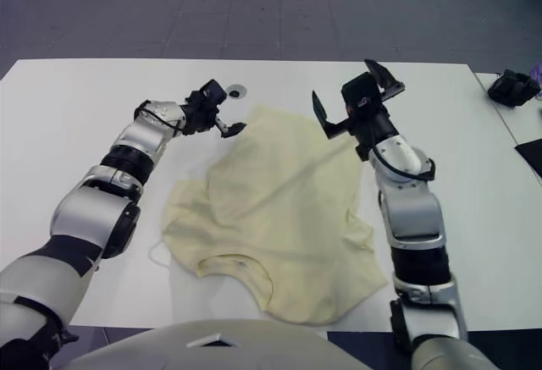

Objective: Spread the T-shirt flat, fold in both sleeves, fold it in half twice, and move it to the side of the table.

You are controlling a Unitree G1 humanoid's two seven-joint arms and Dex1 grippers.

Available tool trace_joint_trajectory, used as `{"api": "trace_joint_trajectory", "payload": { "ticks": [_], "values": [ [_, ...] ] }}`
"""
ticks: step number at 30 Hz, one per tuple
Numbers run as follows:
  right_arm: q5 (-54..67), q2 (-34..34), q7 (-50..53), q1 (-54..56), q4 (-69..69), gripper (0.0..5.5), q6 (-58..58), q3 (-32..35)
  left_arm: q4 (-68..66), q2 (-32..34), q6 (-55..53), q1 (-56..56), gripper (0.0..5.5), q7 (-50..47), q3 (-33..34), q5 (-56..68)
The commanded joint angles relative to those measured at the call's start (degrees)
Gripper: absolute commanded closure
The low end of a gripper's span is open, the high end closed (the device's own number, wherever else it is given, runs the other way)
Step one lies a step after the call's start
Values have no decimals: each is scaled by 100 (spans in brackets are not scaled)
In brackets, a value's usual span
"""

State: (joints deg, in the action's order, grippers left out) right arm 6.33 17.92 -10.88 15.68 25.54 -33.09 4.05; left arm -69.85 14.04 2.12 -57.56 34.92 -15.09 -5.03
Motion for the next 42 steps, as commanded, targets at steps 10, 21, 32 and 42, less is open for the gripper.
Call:
{"api": "trace_joint_trajectory", "payload": {
  "ticks": [10, 21, 32, 42],
  "values": [
    [200, -314, 525, 252, 377, 11, -874, 337, -646, -318, 376, -177, 10, -29, 439, -299],
    [99, -251, 481, 387, 257, 11, -773, 173, -725, -650, 369, 136, 10, -423, 202, -897],
    [5, -176, 423, 440, 300, 11, -758, 129, -851, -43, -198, 504, 10, -1586, 469, -986],
    [-46, -231, 400, 467, 291, 11, -740, 60, -665, 350, 185, 205, 10, -1624, 1406, -262]
  ]
}}
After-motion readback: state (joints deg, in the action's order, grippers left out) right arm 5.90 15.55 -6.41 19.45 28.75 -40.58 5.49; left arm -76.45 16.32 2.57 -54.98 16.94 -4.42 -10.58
